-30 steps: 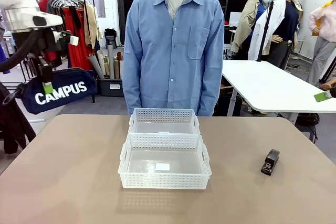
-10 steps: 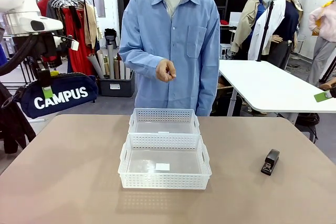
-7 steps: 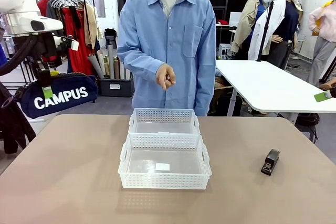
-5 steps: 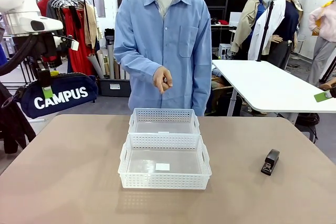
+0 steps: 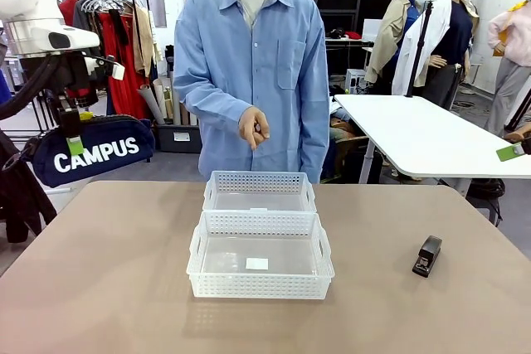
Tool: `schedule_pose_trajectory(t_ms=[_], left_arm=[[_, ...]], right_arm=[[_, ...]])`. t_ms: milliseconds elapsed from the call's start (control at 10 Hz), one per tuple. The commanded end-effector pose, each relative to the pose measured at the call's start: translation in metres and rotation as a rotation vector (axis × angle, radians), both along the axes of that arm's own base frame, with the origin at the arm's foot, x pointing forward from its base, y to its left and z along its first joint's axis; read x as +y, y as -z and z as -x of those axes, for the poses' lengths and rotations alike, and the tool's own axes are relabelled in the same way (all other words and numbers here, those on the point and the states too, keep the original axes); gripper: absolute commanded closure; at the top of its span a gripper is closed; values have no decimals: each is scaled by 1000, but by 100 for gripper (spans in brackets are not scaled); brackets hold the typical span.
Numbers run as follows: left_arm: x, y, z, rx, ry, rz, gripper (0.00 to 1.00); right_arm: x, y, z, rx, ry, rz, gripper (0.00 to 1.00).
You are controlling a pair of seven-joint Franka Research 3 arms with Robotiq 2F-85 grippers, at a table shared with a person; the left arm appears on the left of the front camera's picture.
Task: Distribute items into two baskets.
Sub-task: Move the picked Pencil pouch towards the Organizing basket indicated by the person, stopping as directed.
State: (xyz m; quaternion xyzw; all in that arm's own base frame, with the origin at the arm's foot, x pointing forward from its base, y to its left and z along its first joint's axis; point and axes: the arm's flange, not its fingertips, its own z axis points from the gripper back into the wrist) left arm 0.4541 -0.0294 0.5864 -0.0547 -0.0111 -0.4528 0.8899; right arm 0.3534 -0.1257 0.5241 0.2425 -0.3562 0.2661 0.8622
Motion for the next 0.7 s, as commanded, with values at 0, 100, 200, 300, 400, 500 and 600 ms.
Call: schedule_pose_trajectory(t_ms=[0,100,200,300,400,500,600], left_arm=[[3,-2,0,-4,-7,1,100],[3,-2,0,-4,-7,1,100],[3,-2,0,-4,-7,1,100],[0,0,0,0,0,0,100],[-1,-1,3,1,5,-5,100],[-4,0,7,-4,14,1,100],[-9,4,13,-1,33,-8,100]], right_arm=[[-2,-1,-2,-31,-16,-19,0],[-2,-1,-2,-31,-16,-19,0],[-2,-1,-2,-31,-16,-19,0],[-2,-1,-2,-31,-16,-19,0],[-2,-1,-2,-31,-16,-19,0],[-2,-1,-2,-31,-16,-19,0],[-2,-1,-2,-31,-16,-19,0]])
